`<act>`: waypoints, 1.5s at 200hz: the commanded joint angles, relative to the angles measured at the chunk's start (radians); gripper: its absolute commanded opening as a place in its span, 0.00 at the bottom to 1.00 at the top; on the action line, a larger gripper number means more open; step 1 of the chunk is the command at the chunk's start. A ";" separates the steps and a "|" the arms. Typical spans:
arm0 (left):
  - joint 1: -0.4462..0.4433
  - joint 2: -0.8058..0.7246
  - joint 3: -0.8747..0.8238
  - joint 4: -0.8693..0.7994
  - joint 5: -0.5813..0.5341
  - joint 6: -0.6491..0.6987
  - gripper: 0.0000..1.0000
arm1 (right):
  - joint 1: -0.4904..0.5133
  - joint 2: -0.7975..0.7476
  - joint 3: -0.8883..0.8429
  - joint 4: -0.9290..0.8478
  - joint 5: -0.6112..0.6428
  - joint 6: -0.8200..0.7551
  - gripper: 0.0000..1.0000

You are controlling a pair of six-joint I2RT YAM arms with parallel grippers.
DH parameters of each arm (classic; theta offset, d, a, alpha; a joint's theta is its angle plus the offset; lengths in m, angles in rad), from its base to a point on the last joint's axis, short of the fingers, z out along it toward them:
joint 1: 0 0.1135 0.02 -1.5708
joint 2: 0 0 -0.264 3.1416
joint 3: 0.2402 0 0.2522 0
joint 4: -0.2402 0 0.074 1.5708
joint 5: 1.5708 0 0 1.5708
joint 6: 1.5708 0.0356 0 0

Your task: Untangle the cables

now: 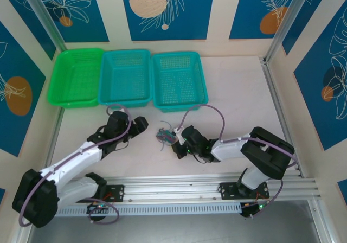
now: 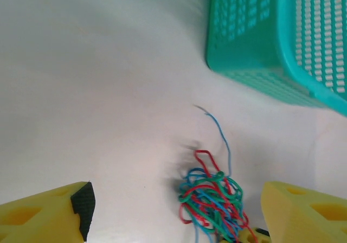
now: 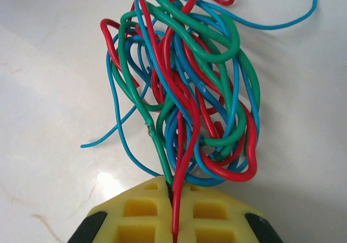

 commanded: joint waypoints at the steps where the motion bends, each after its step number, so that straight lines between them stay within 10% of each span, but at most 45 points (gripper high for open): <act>1: 0.001 0.123 -0.041 0.246 0.271 -0.089 0.86 | 0.019 -0.020 0.006 0.083 -0.006 -0.066 0.00; 53: -0.065 0.416 0.061 0.305 0.337 -0.068 0.99 | 0.041 0.002 0.029 0.114 -0.030 -0.043 0.00; 114: -0.088 0.451 0.035 0.473 0.381 -0.061 0.00 | 0.048 -0.018 0.025 0.108 -0.042 0.009 0.03; 134: -0.087 0.401 0.031 0.479 0.367 -0.017 0.00 | 0.024 -0.096 0.027 0.048 -0.102 0.080 0.19; 161: -0.087 0.257 0.000 0.533 0.316 0.058 0.00 | -0.100 -0.319 -0.016 -0.006 -0.333 0.257 0.73; 184: -0.087 0.146 0.002 0.592 0.326 0.121 0.00 | -0.191 -0.540 -0.070 0.015 -0.428 0.367 0.97; 300: -0.165 0.101 0.148 0.806 0.527 0.071 0.00 | -0.340 -0.477 0.104 0.167 -0.721 0.349 0.89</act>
